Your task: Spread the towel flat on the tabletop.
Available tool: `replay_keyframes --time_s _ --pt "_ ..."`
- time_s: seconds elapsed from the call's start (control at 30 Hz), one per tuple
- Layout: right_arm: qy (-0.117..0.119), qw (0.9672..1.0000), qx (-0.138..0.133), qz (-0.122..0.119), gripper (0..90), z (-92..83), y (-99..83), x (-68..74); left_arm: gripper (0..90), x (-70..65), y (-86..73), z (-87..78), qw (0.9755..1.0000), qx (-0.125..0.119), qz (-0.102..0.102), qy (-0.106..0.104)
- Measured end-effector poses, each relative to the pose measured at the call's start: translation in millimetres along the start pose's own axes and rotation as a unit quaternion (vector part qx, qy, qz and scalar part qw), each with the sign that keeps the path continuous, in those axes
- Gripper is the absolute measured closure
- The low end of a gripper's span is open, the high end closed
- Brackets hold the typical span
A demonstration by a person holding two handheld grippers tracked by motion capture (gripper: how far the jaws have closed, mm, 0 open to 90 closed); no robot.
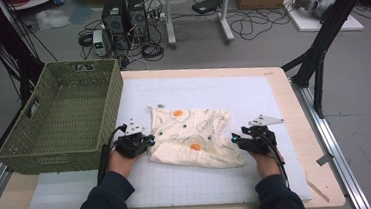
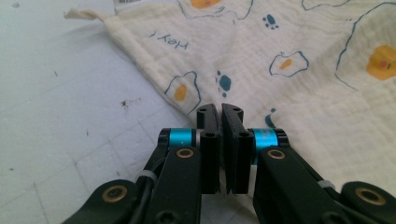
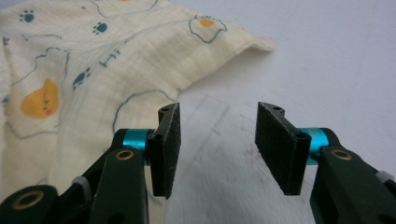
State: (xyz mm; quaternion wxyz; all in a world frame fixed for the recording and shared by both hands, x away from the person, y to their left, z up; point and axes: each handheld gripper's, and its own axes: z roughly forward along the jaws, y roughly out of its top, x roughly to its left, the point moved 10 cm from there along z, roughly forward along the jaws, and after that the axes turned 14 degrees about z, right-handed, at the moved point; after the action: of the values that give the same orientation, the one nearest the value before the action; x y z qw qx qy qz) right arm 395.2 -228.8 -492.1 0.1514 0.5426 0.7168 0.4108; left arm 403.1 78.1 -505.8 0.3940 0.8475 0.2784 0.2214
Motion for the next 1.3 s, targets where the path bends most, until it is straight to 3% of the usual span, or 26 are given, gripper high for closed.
replay_keyframes --time_s 0.1,0.2,0.27,0.3,0.33,0.37,0.4,0.47,0.63,0.7,0.77,0.87,0.93,0.97,1.07,1.17,1.3 --pt "0.011 0.9996 0.025 0.007 49.2 21.7 3.9 8.6 84.8 -0.3 -0.6 0.5 1.0000 -0.002 -0.005 -0.001" --pt "0.030 0.9988 0.034 0.020 49.9 39.7 7.9 20.6 84.7 0.0 -3.6 0.0 0.9999 -0.001 -0.010 -0.003" --pt "0.024 0.9983 0.052 0.007 54.1 51.2 4.7 27.2 84.7 0.2 -3.3 0.0 0.9999 -0.003 -0.011 -0.004" --pt "0.013 0.9988 0.048 -0.008 60.3 53.2 5.3 27.2 84.7 0.1 -3.3 -0.4 0.9999 -0.002 -0.011 -0.003" --pt "0.014 0.9986 0.048 -0.018 75.9 53.2 5.8 29.9 84.7 -0.5 -2.7 -0.4 0.9999 -0.004 -0.010 -0.004" --pt "0.022 0.9982 0.049 -0.025 84.4 53.1 5.7 33.3 84.8 -1.0 -2.6 -0.4 0.9999 -0.005 -0.009 -0.005" --pt "0.018 0.9980 0.052 -0.032 86.9 52.7 4.9 34.7 84.8 -1.2 -3.0 -1.0 1.0000 -0.003 -0.006 -0.005" --pt "0.005 0.9965 0.058 -0.059 87.7 50.2 4.2 35.7 84.8 -1.5 -2.5 -1.5 1.0000 -0.005 -0.007 -0.004" --pt "-0.037 0.9945 0.071 -0.067 88.0 31.5 -0.4 12.5 84.8 -2.6 -6.3 -2.2 1.0000 0.000 -0.005 -0.006" --pt "-0.035 0.9957 0.072 -0.046 88.1 21.5 -4.1 2.6 84.8 -6.0 -4.2 -1.9 0.9998 -0.007 -0.009 -0.016" --pt "-0.038 0.9952 0.077 -0.046 88.1 14.0 -8.7 -2.1 84.7 -11.6 -3.4 -0.8 0.9996 -0.004 0.001 -0.027" --pt "-0.045 0.9930 0.090 -0.061 87.9 7.9 -15.0 -0.5 83.3 -14.2 -3.2 -0.4 0.9994 -0.002 -0.001 -0.035" --pt "-0.049 0.9938 0.084 -0.054 85.8 6.5 -13.2 0.5 71.7 -8.7 -3.9 -0.2 0.9995 -0.003 -0.023 -0.024" --pt "-0.049 0.9947 0.077 -0.048 80.7 6.7 -10.6 0.1 64.0 -6.1 -4.5 -0.7 0.9993 -0.004 -0.031 -0.021" --pt "-0.043 0.9976 0.046 -0.029 64.4 9.3 1.3 -3.2 51.9 4.9 -3.9 -4.6 0.9983 -0.018 -0.055 -0.003" --pt "-0.038 0.9992 0.009 0.005 52.3 16.5 16.7 -10.7 49.2 10.4 -0.7 -8.3 0.9974 -0.033 -0.063 0.009" --pt "-0.028 0.9993 0.023 0.007 49.2 39.6 19.9 -12.8 49.5 8.1 -0.2 -5.6 0.9978 -0.033 -0.057 0.002"
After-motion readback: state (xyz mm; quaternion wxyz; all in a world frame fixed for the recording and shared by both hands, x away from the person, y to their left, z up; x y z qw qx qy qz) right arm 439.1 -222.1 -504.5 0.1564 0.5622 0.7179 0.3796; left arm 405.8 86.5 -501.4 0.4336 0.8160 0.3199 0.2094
